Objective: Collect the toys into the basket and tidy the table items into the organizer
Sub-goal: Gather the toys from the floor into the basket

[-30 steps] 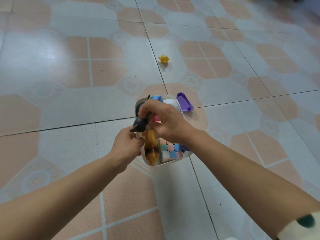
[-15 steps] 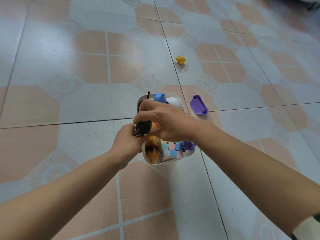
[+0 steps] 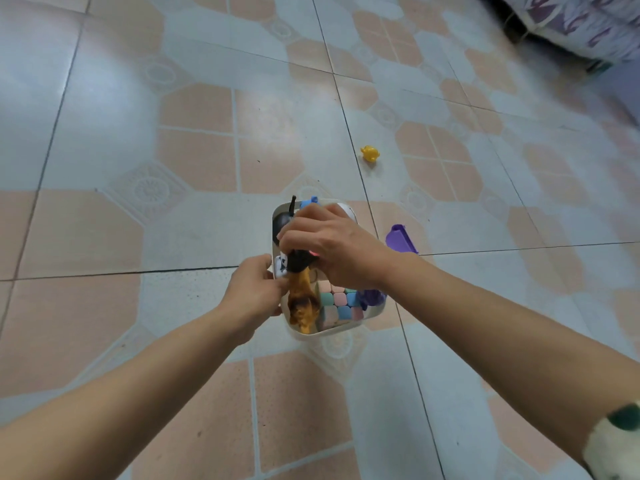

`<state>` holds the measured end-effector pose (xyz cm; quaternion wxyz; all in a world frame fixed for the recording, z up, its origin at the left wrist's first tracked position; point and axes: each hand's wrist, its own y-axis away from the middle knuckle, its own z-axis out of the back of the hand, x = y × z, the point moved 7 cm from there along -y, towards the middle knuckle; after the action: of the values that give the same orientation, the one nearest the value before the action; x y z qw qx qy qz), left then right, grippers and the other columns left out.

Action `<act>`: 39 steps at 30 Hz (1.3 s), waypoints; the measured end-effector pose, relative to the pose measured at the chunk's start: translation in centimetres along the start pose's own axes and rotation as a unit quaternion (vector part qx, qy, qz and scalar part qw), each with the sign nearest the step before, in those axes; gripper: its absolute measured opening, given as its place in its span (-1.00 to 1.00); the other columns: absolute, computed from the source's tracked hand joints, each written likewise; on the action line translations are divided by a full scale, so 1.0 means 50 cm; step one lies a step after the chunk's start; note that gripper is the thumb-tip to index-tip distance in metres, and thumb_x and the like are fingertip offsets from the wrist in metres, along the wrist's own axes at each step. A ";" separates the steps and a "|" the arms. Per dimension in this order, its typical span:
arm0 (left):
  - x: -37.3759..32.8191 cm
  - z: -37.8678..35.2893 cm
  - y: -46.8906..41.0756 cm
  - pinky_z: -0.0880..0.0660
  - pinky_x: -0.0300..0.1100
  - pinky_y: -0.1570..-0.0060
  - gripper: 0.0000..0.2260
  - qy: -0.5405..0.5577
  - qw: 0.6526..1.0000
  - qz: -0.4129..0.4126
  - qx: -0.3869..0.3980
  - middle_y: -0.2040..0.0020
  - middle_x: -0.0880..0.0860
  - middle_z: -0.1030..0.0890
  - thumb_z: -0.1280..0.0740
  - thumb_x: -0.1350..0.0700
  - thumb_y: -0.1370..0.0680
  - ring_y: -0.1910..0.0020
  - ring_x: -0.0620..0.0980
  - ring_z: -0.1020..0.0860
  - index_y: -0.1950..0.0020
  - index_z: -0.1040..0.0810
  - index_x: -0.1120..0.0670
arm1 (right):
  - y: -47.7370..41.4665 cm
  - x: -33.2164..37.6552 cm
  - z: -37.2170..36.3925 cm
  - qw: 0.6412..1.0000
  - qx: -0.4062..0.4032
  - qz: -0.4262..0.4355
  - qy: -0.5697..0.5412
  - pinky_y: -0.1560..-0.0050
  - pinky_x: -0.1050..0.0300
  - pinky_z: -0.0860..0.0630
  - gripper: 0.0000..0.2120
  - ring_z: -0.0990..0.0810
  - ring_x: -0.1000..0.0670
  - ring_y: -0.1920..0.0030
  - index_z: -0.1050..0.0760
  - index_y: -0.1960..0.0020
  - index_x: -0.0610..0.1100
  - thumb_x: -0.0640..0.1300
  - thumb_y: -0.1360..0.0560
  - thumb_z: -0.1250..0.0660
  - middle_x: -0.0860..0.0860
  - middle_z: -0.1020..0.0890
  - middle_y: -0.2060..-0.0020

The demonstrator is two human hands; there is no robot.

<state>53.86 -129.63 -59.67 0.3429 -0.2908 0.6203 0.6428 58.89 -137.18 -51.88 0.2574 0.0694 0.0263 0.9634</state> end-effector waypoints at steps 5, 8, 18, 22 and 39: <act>-0.046 0.011 -0.013 -0.59 0.12 -0.07 -0.87 0.010 1.000 -0.004 -0.004 0.01 0.16 -0.64 -0.26 0.25 -0.59 0.02 0.14 -0.63 -0.09 -0.55 0.12 | -0.012 -0.037 0.064 0.998 -0.026 -0.032 -0.038 -0.13 0.00 -0.34 -0.52 -0.45 -0.14 -0.22 -0.49 -0.26 -0.11 -0.22 -0.34 -0.38 -0.06 -0.55 -0.21; -0.059 0.009 -0.034 -0.59 0.10 -0.05 -0.90 0.008 1.000 -0.002 -0.016 0.05 0.13 -0.65 -0.27 0.23 -0.59 0.03 0.13 -0.63 0.03 -0.56 0.08 | 0.000 -0.082 0.094 0.996 -0.060 -0.051 -0.033 -0.11 0.07 -0.36 -0.53 -0.48 -0.11 -0.19 -0.49 -0.25 -0.12 -0.36 -0.38 -0.40 -0.07 -0.58 -0.17; -0.092 -0.061 -0.133 -0.55 -0.08 0.16 -0.83 -0.004 0.995 -0.017 -0.095 0.09 0.09 -0.65 -0.23 0.24 -0.60 0.08 0.07 -0.62 0.08 -0.55 0.03 | 0.192 -0.397 0.046 0.966 0.055 -0.234 -0.096 -0.07 0.06 -0.50 -0.64 -0.50 0.04 -0.04 -0.46 -0.22 -0.08 -0.24 -0.44 -0.37 0.00 -0.57 -0.10; -0.093 -0.120 -0.171 -0.54 -0.14 0.24 -0.80 -0.004 0.992 -0.017 -0.123 0.11 0.06 -0.64 -0.23 0.23 -0.60 0.10 0.04 -0.61 0.13 -0.53 -0.03 | 0.267 -0.497 -0.084 0.920 0.138 -0.342 -0.134 -0.03 0.05 -0.52 -0.53 -0.51 -0.06 -0.08 -0.39 -0.30 -0.06 -0.07 -0.43 -0.41 -0.06 -0.51 -0.18; -0.028 -0.238 -0.157 -0.57 -0.15 0.28 -0.75 0.043 0.979 0.005 -0.197 0.10 0.06 -0.66 -0.22 0.30 -0.58 0.12 0.01 -0.65 0.08 -0.60 -0.01 | 0.272 -0.543 -0.254 0.913 0.100 -0.376 -0.124 -0.02 -0.01 -0.58 -0.34 -0.54 -0.21 -0.06 -0.22 -0.36 -0.02 -0.05 -0.38 -0.48 -0.18 -0.38 -0.20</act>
<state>60.39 -141.65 -63.97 0.2487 -0.3775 0.4971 0.7407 73.59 -162.71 -66.53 0.5931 0.1985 0.1150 0.7717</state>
